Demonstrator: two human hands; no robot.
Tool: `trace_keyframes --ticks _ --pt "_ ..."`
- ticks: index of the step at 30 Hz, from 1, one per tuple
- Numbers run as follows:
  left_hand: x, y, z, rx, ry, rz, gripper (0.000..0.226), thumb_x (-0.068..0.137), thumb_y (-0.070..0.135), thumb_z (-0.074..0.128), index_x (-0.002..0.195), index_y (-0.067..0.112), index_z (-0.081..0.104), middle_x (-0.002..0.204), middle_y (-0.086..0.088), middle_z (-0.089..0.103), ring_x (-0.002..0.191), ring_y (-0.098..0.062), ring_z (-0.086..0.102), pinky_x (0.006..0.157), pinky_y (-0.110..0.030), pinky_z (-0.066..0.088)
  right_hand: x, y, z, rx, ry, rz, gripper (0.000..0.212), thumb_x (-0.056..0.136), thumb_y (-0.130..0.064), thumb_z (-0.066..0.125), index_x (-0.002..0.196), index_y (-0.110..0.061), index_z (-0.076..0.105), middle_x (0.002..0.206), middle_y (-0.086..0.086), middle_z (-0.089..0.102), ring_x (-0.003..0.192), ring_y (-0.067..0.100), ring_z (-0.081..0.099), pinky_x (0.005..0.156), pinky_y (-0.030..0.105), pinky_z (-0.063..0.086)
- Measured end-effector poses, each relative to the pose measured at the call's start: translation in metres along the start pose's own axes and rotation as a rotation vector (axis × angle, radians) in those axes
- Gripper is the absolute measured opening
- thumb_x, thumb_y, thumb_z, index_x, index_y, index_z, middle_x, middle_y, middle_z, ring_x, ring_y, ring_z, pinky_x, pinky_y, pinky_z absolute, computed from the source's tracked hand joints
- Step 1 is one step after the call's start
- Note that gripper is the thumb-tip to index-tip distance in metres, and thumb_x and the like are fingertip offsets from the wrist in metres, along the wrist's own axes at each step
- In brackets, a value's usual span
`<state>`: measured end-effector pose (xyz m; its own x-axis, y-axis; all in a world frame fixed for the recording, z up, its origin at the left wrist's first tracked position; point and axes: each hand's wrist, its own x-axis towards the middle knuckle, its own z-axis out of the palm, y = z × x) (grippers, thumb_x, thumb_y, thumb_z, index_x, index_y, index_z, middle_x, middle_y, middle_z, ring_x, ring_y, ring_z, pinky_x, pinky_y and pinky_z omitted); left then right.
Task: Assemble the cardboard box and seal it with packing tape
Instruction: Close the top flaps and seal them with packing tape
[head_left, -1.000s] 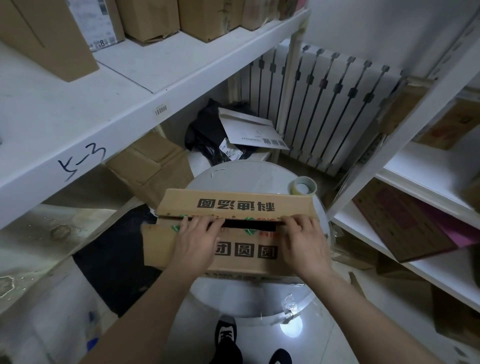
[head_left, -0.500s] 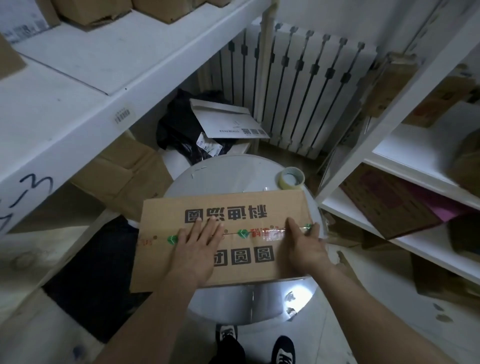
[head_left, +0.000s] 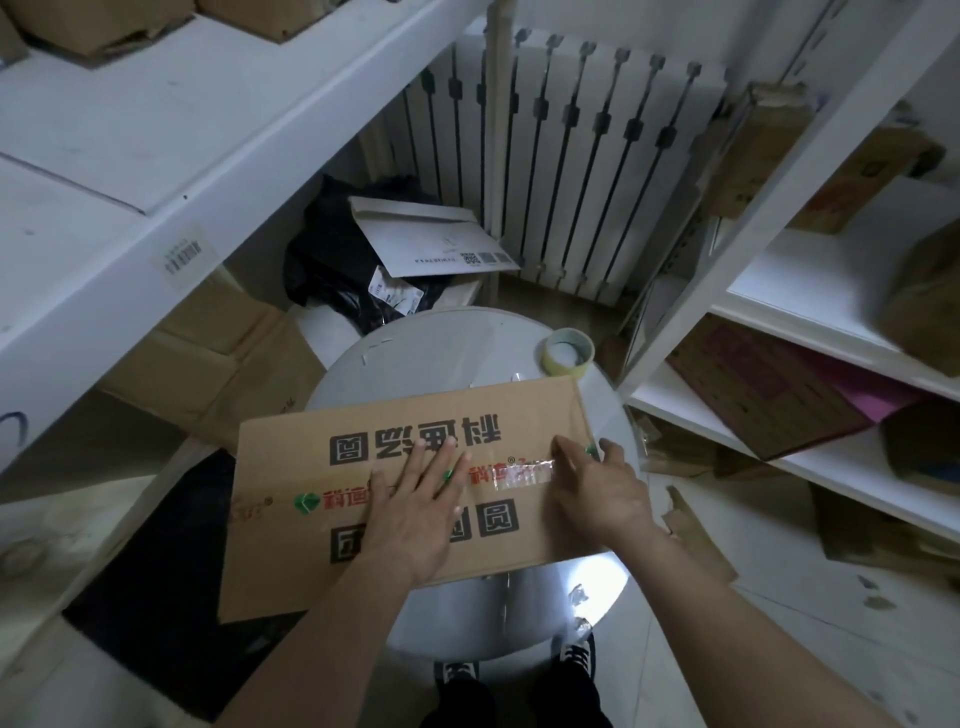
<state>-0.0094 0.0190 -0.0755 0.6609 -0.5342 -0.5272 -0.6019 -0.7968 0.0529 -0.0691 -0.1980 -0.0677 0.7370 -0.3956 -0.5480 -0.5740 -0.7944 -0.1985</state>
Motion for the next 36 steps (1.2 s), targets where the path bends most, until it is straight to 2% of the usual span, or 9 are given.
trace_keyframes --ticks 6,9,11,15,21,27,31,34,36 --pt "0.009 0.014 -0.005 -0.019 0.036 -0.026 0.06 0.103 0.046 0.012 0.146 0.031 -0.027 0.152 0.007 -0.036 0.144 -0.024 -0.028 0.115 -0.06 0.004 0.007 0.009 -0.015 0.044 0.083 -0.071 0.043 0.095 -0.037 0.043 0.138 -0.037 0.044 0.146 0.011 0.033 0.125 0.033 0.044 0.106 0.042 0.039" --pt "0.02 0.024 -0.013 -0.104 0.107 -0.04 0.058 0.103 0.043 0.012 0.151 0.028 -0.018 0.155 0.009 -0.028 0.147 -0.021 -0.021 0.118 -0.053 0.001 0.023 0.014 -0.03 0.17 0.151 -0.123 0.034 0.094 -0.029 0.047 0.125 -0.03 0.061 0.139 0.01 0.043 0.123 0.031 0.049 0.105 0.033 0.038" --pt "0.031 0.03 -0.018 -0.117 0.121 -0.036 0.058 0.098 0.049 0.001 0.15 0.03 -0.018 0.156 0.009 -0.027 0.147 -0.02 -0.021 0.119 -0.052 -0.003 0.038 0.015 -0.039 0.236 0.19 -0.136 0.03 0.093 -0.021 0.048 0.113 -0.023 0.069 0.128 0.009 0.052 0.115 0.027 0.054 0.099 0.029 0.04" --pt "0.063 0.035 -0.028 -0.121 0.149 -0.028 0.069 0.086 0.058 -0.01 0.149 0.034 -0.019 0.155 0.009 -0.031 0.144 -0.021 -0.028 0.118 -0.054 -0.007 0.08 0.013 -0.058 0.265 0.285 -0.117 0.026 0.095 -0.017 0.045 0.108 -0.012 0.066 0.112 0.013 0.061 0.103 0.031 0.059 0.087 0.037 0.048" --pt "0.101 0.04 -0.02 -0.156 0.246 -0.052 0.068 0.089 0.06 -0.006 0.151 0.034 -0.017 0.158 0.01 -0.028 0.143 -0.017 -0.032 0.118 -0.049 -0.011 0.169 0.021 -0.062 0.485 0.201 -0.057 0.038 0.093 0.001 0.047 0.123 -0.015 0.063 0.127 0.005 0.062 0.116 0.029 0.059 0.101 0.037 0.047" --pt "0.108 0.039 0.002 -0.114 0.429 -0.044 0.064 0.098 0.056 0.014 0.156 0.028 0.012 0.164 0.004 0.001 0.15 -0.022 -0.008 0.118 -0.048 -0.006 0.241 0.029 -0.032 -0.002 -0.015 -0.163 0.052 0.092 -0.004 0.053 0.142 -0.018 0.046 0.144 0.017 0.047 0.127 0.037 0.048 0.103 0.037 0.04" --pt "0.108 0.038 0.004 -0.123 0.46 -0.039 0.064 0.099 0.056 0.011 0.155 0.027 0.016 0.164 0.004 0.004 0.15 -0.022 -0.005 0.118 -0.05 -0.002 0.261 0.032 -0.012 -0.039 -0.005 -0.164 0.042 0.094 -0.004 0.048 0.134 -0.017 0.055 0.133 0.021 0.056 0.119 0.038 0.054 0.098 0.035 0.044" --pt "0.107 0.036 0.003 -0.141 0.428 -0.036 0.064 0.099 0.057 0.011 0.155 0.027 0.017 0.164 0.004 0.005 0.151 -0.021 -0.005 0.118 -0.05 -0.001 0.252 0.03 -0.018 0.161 0.13 -0.205 0.03 0.091 -0.008 0.059 0.12 -0.013 0.066 0.122 0.019 0.064 0.115 0.036 0.057 0.097 0.031 0.043" --pt "0.104 0.036 0.001 -0.181 0.379 -0.043 0.065 0.098 0.059 0.009 0.155 0.03 0.014 0.164 0.007 0.001 0.15 -0.018 -0.009 0.119 -0.051 -0.001 0.237 0.026 -0.035 0.289 0.192 -0.267 0.02 0.089 -0.01 0.063 0.107 -0.011 0.071 0.108 0.015 0.069 0.107 0.033 0.061 0.084 0.028 0.043"
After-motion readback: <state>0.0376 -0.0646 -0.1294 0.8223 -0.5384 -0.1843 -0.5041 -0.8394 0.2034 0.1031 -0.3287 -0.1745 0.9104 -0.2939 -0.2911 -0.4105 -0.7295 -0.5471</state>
